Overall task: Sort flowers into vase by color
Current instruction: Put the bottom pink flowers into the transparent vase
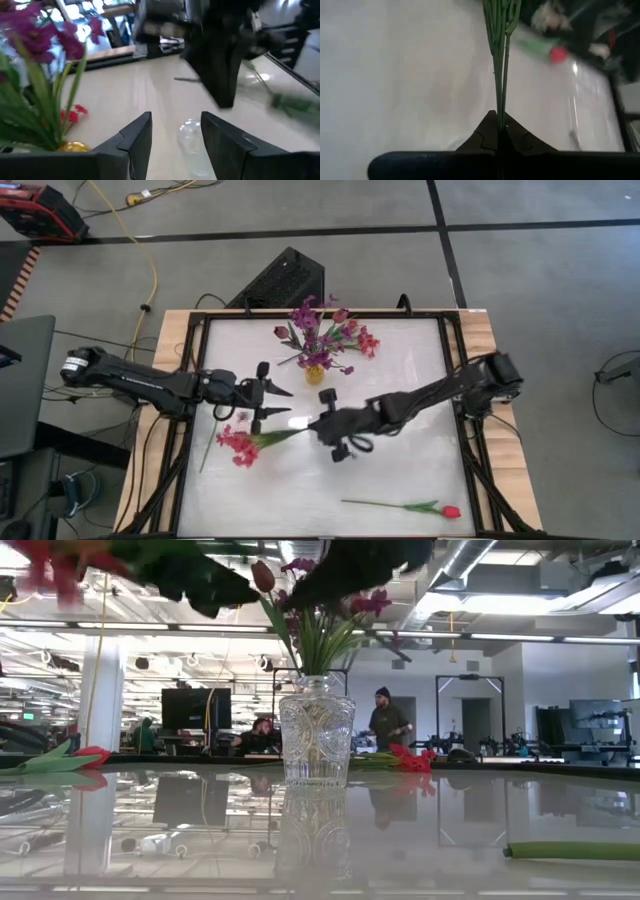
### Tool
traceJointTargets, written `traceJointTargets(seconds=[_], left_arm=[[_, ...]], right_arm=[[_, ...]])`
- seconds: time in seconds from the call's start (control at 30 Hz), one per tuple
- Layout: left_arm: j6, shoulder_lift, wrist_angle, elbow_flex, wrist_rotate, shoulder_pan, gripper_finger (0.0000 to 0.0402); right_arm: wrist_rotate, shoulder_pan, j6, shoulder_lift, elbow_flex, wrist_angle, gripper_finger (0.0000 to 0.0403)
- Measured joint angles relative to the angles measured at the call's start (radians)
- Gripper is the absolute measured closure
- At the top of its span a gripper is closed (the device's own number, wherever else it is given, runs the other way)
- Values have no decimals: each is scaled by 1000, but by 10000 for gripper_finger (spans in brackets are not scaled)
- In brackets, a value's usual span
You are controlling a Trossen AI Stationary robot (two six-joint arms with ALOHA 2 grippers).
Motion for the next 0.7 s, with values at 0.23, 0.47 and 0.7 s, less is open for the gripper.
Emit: traceJointTargets(seconds=[0.23,0.47,0.7], left_arm=[[18,3,305,-86,105,8,244],[27,56,465,-86,140,1,244],[36,84,481,-76,140,1,244]], right_arm=[[-106,-59,154,-126,-210,412,379],[-101,-84,193,-80,-223,581,379],[-101,-104,210,-62,-218,615,379]])
